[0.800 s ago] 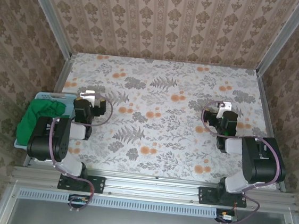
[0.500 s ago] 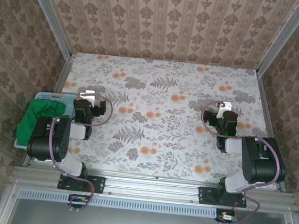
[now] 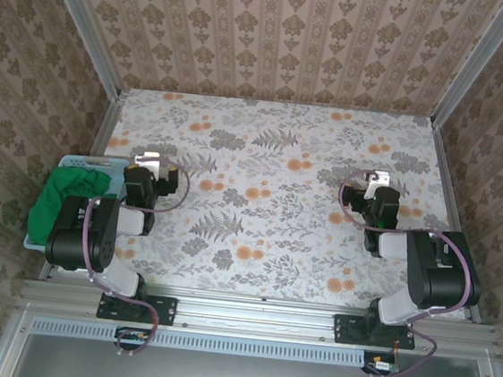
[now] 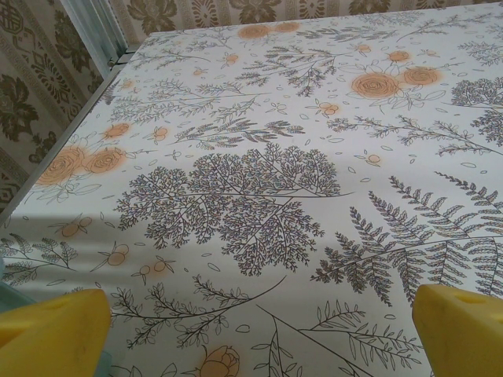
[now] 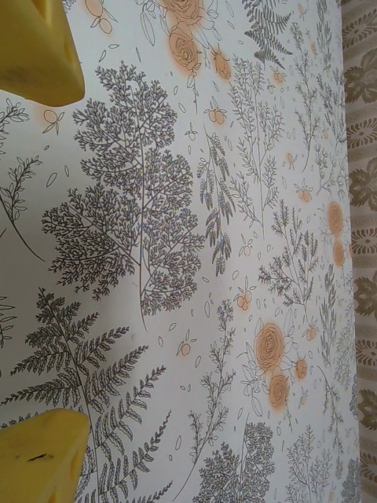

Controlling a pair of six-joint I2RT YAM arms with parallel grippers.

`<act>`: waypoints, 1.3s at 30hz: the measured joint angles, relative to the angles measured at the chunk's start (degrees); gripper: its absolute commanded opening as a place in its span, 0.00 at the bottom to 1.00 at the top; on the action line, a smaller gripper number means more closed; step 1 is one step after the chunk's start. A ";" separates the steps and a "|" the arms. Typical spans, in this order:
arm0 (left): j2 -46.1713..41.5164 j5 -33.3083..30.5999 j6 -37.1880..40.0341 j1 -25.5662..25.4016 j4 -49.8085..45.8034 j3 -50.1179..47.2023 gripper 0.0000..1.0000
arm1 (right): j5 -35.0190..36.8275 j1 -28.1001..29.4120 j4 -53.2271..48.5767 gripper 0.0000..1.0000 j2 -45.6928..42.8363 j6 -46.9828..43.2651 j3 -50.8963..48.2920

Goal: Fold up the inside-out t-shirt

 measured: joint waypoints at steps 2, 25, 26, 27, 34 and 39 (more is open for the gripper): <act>0.00 0.00 0.00 0.00 0.00 0.00 1.00 | 0.00 0.00 0.02 1.00 0.00 0.00 0.00; -12.31 0.70 7.74 -7.98 -5.29 -1.64 1.00 | -1.57 0.07 -2.05 1.00 -8.20 -1.29 -1.42; -14.36 0.00 8.57 -9.66 -7.37 -1.07 1.00 | -1.64 0.17 -3.41 1.00 -11.10 -1.44 -1.66; -16.59 -0.61 9.09 -11.32 -9.86 -0.02 1.00 | -1.73 0.24 -5.09 1.00 -14.69 -1.49 -1.73; -26.56 -3.98 1.53 -14.36 -32.68 16.68 1.00 | -2.34 0.39 -27.78 1.00 -36.54 4.63 7.39; -30.14 -10.40 -13.09 -14.01 -52.00 27.82 1.00 | -1.99 0.37 -45.18 1.00 -42.12 14.73 17.33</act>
